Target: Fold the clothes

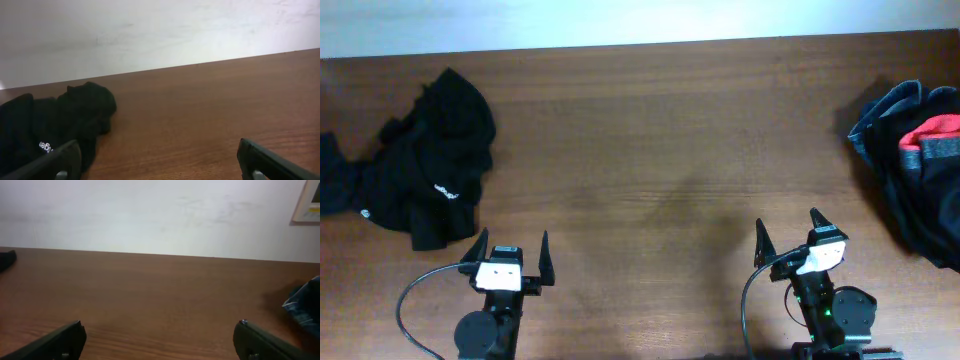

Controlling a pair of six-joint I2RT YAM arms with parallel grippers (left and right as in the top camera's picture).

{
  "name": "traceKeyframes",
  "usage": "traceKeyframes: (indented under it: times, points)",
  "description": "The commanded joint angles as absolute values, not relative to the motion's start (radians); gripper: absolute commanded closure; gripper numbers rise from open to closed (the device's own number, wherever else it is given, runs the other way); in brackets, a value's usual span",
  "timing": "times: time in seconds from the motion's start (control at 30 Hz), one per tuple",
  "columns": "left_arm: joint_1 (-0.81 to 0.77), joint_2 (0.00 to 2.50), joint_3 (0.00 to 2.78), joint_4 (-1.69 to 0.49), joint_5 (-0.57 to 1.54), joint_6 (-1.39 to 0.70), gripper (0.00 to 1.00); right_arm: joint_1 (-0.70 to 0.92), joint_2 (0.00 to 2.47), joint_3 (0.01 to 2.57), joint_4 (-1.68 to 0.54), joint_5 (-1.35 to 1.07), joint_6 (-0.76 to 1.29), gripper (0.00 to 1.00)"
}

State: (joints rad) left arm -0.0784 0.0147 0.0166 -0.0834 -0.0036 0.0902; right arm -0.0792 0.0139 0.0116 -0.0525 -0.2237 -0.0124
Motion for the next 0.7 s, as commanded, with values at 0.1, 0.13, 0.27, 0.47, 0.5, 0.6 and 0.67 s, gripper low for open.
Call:
traceKeyframes:
  times: [0.1, 0.13, 0.27, 0.47, 0.5, 0.6, 0.67]
  points:
    - [-0.082, 0.005, 0.009, -0.083, -0.003, 0.107, 0.01, -0.086, 0.004, 0.006, -0.05, -0.208, -0.019, 0.02]
    - [-0.082, 0.005, 0.009, -0.083, -0.003, 0.107, 0.01, -0.086, 0.004, 0.006, -0.039, -0.202, -0.019, 0.02]
    - [-0.082, 0.005, 0.009, -0.082, -0.006, 0.107, 0.01, -0.086, 0.004, 0.006, -0.029, -0.202, -0.019, 0.01]
    - [-0.082, 0.005, 0.01, -0.017, 0.051, 0.096, 0.01, -0.086, 0.004, 0.006, 0.067, -0.221, 0.024, 0.01]
    - [-0.082, 0.005, 0.014, 0.014, 0.063, 0.062, 0.01, -0.086, 0.004, 0.008, 0.095, -0.222, 0.043, 0.01]
    - [-0.082, 0.022, 0.053, 0.052, 0.083, 0.023, 0.01, -0.086, 0.019, 0.046, 0.097, -0.238, 0.102, 0.01]
    - [-0.082, 0.057, 0.104, 0.023, 0.082, 0.023, 0.01, -0.086, 0.056, 0.091, 0.073, -0.27, 0.117, 0.01]
